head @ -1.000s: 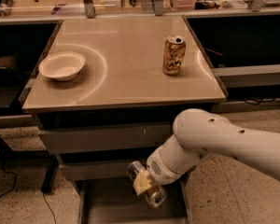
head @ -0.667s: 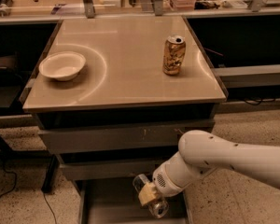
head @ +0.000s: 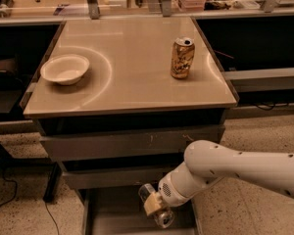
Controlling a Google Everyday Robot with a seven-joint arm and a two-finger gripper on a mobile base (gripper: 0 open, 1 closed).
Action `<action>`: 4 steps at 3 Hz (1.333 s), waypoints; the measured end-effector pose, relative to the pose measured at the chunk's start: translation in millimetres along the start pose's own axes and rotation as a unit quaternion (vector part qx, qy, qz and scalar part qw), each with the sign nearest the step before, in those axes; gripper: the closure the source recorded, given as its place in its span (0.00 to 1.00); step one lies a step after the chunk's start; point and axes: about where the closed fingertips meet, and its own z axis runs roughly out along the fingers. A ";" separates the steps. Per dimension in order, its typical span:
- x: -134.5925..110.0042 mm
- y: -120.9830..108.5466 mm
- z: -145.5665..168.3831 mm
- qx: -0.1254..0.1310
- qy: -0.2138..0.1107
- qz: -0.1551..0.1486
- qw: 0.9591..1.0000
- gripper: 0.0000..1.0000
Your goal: Place redbull can into bottom drawer
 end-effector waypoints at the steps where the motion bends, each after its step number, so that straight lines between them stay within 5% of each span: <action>1: -6.7 -38.1 33.2 -0.003 -0.018 0.032 0.999 1.00; 3: -9.2 -96.9 78.3 -0.017 -0.048 0.097 0.994 1.00; 4: -8.7 -97.2 79.7 -0.018 -0.047 0.098 0.994 1.00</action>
Offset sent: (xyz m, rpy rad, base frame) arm 0.0516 -0.0303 -0.1540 0.0652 0.0760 -0.2625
